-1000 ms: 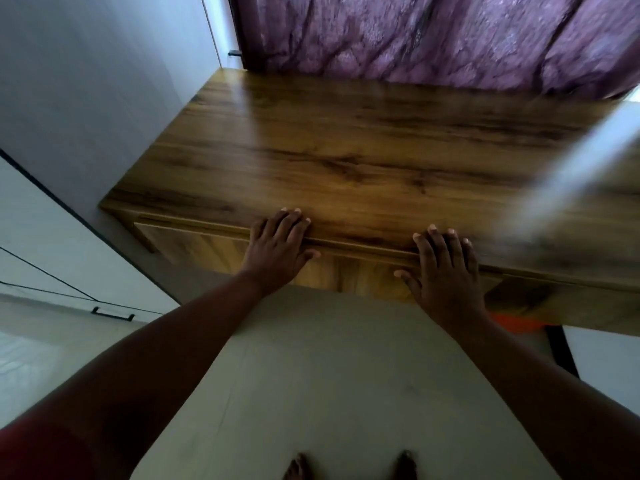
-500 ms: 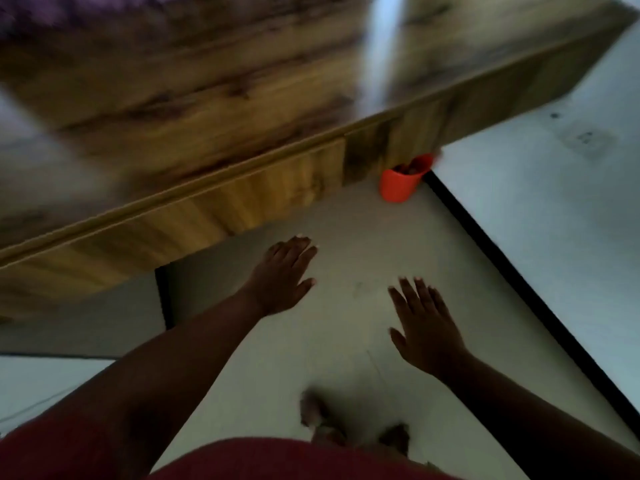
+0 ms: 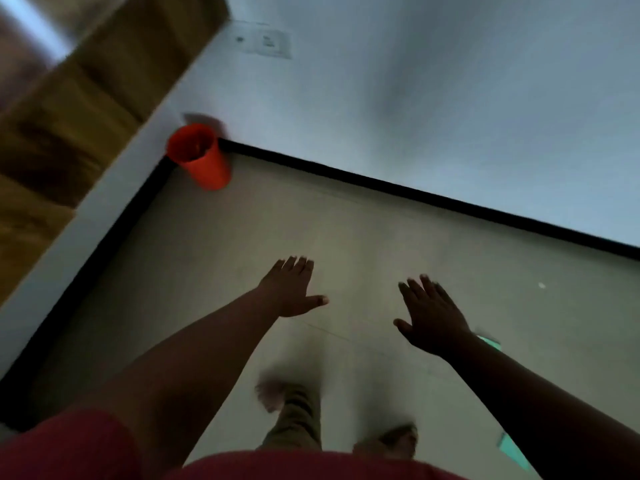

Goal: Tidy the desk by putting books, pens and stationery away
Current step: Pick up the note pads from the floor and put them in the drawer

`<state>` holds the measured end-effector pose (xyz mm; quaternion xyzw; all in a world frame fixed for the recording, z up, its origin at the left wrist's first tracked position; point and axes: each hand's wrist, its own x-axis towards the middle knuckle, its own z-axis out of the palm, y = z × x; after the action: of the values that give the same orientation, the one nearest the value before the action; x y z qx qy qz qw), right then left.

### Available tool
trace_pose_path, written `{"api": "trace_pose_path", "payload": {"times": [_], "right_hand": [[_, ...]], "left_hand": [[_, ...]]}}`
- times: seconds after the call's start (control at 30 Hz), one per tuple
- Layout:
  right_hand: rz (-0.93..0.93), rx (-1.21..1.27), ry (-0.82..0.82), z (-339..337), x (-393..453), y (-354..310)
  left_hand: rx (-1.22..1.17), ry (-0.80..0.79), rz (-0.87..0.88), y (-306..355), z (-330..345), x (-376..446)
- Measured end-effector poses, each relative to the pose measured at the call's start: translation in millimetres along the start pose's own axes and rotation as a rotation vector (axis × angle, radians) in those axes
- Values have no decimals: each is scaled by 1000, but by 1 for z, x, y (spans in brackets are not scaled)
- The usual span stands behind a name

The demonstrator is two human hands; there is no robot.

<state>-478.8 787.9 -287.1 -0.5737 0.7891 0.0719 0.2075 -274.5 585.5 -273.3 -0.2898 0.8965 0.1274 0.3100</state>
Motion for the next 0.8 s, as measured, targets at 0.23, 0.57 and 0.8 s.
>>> {"api": "trace_pose_path", "payload": {"times": [0.23,0.57,0.8], "right_hand": [[311,161,-31,65,-128,122],[760,425,-152,190,-262,208],[1015,570,-173,236,-299,227]], "left_hand": [[225,-89,279,200,-17,56],[502,-246,592,399,12,117],[713,-276,787,495,65,182]]}}
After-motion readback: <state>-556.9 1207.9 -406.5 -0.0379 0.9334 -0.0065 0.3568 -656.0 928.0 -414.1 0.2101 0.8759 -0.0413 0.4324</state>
